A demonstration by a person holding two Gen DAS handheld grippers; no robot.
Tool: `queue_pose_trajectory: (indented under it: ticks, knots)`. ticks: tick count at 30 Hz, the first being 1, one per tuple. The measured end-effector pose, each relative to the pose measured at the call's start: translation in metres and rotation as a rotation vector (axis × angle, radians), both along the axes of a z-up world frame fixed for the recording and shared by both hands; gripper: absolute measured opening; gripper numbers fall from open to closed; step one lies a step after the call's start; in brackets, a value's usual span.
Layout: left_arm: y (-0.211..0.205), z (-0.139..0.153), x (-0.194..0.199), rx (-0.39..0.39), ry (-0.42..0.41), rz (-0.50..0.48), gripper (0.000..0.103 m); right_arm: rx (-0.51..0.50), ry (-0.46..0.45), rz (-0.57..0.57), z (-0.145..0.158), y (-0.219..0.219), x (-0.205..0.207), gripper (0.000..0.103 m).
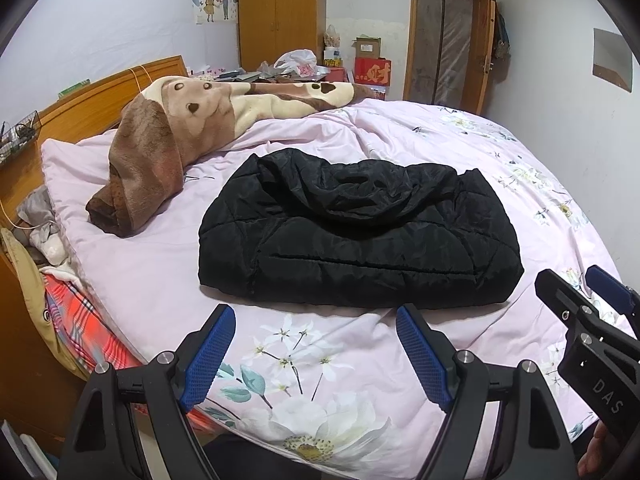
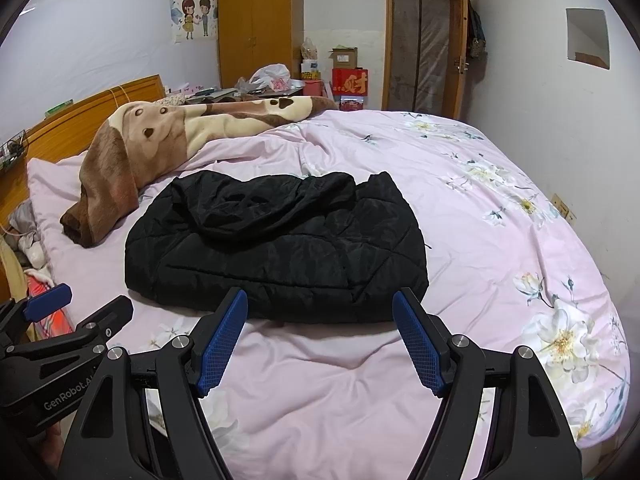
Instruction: Fold large clothes
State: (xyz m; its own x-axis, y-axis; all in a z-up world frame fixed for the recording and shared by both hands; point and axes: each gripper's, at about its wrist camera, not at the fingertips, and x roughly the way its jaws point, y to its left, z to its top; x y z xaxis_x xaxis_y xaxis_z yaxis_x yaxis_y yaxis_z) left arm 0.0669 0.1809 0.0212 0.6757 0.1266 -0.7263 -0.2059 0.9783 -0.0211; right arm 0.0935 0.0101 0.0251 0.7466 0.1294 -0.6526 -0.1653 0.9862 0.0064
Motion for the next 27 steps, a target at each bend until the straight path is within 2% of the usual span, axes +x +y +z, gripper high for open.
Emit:
queue_pose_trajectory:
  ticks: [27]
  knots:
    - [0.0024, 0.0001, -0.0007, 0.002, 0.001, -0.006, 0.082, 0.0, -0.001, 0.0, 0.0004, 0.0014, -0.0005, 0.075]
